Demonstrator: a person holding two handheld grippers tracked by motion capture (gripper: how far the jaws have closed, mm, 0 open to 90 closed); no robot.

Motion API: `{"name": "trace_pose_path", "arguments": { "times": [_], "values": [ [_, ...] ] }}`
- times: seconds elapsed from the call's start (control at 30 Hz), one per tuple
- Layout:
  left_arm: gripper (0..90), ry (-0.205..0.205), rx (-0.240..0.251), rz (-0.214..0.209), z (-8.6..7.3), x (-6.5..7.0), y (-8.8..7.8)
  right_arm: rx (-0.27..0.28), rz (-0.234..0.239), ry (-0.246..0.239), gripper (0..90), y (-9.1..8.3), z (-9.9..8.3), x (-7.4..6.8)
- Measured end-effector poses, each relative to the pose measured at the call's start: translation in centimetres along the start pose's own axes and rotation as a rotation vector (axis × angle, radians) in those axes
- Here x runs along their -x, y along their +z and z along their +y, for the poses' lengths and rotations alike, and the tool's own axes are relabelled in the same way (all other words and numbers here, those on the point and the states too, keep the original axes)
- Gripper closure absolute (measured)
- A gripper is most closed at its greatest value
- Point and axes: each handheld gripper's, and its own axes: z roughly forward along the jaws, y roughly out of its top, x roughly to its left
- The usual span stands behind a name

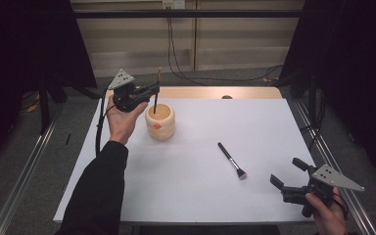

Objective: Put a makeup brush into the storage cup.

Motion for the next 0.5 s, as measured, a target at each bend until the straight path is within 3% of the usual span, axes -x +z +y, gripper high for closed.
{"name": "trace_pose_path", "arguments": {
  "times": [0.17,0.27,0.5],
  "values": [
    [83.5,-0.001,0.003,0.032,-0.1,-0.6,0.7,0.003,-0.001,0.007,0.0,0.0,0.0,-0.1],
    [83.5,0.007,0.020,0.027,-0.2,-0.6,1.1,0.007,-0.004,0.006,0.0,0.0,0.0,-0.1],
    [83.5,0.016,-0.001,0.017,-0.8,-0.5,2.0,-0.002,0.003,0.011,0.0,0.0,0.0,-0.2]
  ]
}}
